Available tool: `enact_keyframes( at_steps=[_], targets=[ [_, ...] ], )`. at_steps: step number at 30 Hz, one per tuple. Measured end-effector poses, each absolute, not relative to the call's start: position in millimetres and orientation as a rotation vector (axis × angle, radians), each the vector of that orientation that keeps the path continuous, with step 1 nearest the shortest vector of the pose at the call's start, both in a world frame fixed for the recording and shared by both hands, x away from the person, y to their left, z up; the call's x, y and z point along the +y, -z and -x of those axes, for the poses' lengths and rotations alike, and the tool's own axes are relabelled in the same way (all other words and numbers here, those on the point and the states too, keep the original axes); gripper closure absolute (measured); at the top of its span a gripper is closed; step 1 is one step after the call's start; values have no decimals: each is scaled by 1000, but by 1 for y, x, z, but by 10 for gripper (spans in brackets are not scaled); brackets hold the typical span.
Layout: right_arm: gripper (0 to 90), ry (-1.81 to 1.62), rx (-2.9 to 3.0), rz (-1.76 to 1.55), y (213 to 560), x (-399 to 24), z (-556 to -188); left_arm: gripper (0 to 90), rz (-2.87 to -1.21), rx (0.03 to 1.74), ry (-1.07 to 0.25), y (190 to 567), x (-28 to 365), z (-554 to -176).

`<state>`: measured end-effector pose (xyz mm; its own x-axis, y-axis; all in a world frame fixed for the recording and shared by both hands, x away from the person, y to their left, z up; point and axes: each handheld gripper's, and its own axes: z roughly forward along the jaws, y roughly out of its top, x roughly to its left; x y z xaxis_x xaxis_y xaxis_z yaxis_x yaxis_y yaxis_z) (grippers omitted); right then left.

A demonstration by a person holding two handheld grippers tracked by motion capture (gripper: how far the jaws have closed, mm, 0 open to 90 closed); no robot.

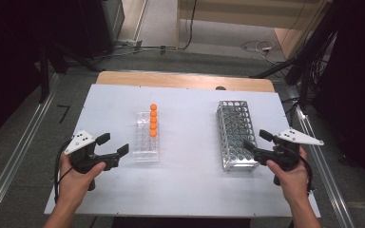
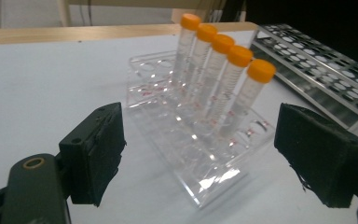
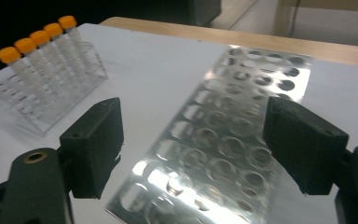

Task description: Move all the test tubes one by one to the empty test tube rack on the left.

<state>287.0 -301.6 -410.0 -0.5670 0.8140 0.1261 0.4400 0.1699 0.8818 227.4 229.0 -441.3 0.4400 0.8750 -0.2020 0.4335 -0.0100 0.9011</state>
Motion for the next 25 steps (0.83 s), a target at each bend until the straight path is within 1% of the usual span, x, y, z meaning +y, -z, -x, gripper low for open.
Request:
enact_keyframes(
  at_steps=[6,10,12,20,25],
  targets=[
    [188,-1304,1973,-1304,420,-343,-280,170,-1596,1236,-565,451,247,-221],
    [188,-1222,1912,-1394,434,-368,-274,170,-1587,1287,-608,458,257,-217],
    [188,-1178,1879,-1454,441,-377,-271,169,-1580,1311,-609,463,260,-217],
    [186,-954,1839,-1579,473,-395,-262,164,-1622,1387,-649,480,267,-220],
    [171,-943,1812,-1628,478,-401,-260,160,-1638,1436,-653,489,271,-218]
  ],
)
